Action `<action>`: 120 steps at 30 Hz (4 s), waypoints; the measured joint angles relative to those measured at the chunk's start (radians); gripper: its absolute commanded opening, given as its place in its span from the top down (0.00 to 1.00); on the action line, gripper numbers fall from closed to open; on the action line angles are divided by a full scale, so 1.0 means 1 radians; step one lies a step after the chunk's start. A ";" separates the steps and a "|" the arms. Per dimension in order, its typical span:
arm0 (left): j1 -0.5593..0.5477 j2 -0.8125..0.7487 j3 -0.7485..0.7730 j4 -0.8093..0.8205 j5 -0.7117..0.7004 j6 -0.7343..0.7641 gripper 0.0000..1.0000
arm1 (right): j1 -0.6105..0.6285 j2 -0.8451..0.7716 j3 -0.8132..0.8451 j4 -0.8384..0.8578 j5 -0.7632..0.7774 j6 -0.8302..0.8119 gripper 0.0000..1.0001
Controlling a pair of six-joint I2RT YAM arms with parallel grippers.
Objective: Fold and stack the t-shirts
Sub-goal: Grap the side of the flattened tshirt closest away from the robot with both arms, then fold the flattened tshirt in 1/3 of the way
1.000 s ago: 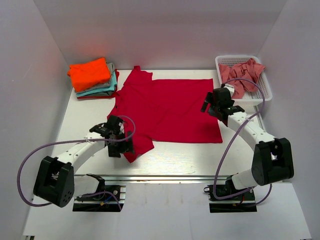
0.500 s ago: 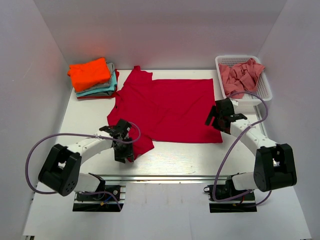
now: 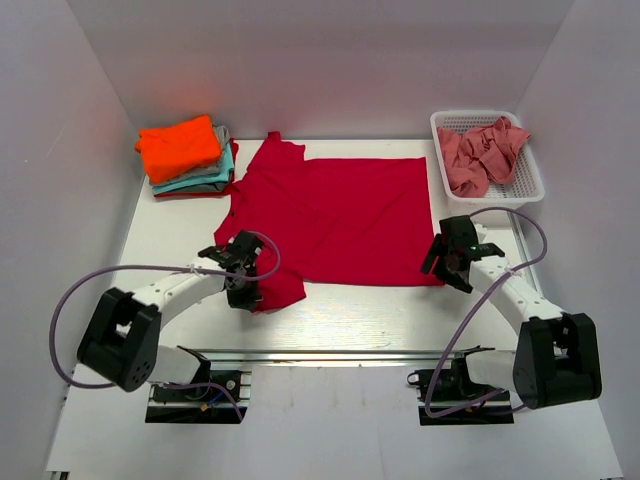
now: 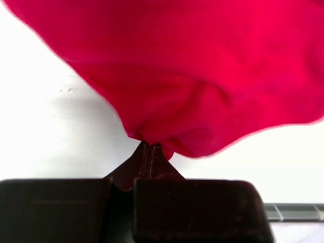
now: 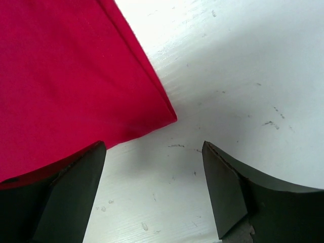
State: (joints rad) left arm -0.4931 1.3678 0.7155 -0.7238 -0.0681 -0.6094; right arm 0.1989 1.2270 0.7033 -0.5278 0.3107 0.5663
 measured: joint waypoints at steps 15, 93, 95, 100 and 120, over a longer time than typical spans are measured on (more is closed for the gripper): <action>0.001 -0.135 -0.006 -0.111 0.053 0.022 1.00 | -0.006 0.096 -0.072 0.084 -0.077 0.032 1.00; 0.166 0.394 0.627 0.473 -0.212 0.416 1.00 | -0.008 0.494 0.542 0.167 -0.042 -0.163 1.00; 0.175 0.436 0.654 0.495 -0.212 0.439 1.00 | -0.008 0.531 0.581 0.161 -0.028 -0.172 1.00; 0.209 0.557 0.734 0.546 -0.198 0.480 1.00 | -0.011 0.634 0.684 0.133 0.012 -0.182 1.00; 0.253 0.707 0.881 0.468 -0.072 0.446 0.00 | 0.010 0.657 0.715 0.202 -0.237 -0.267 0.17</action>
State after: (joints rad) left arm -0.2405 2.0747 1.5963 -0.2554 -0.1402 -0.1638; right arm 0.2092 1.8839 1.4185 -0.3256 0.0738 0.2989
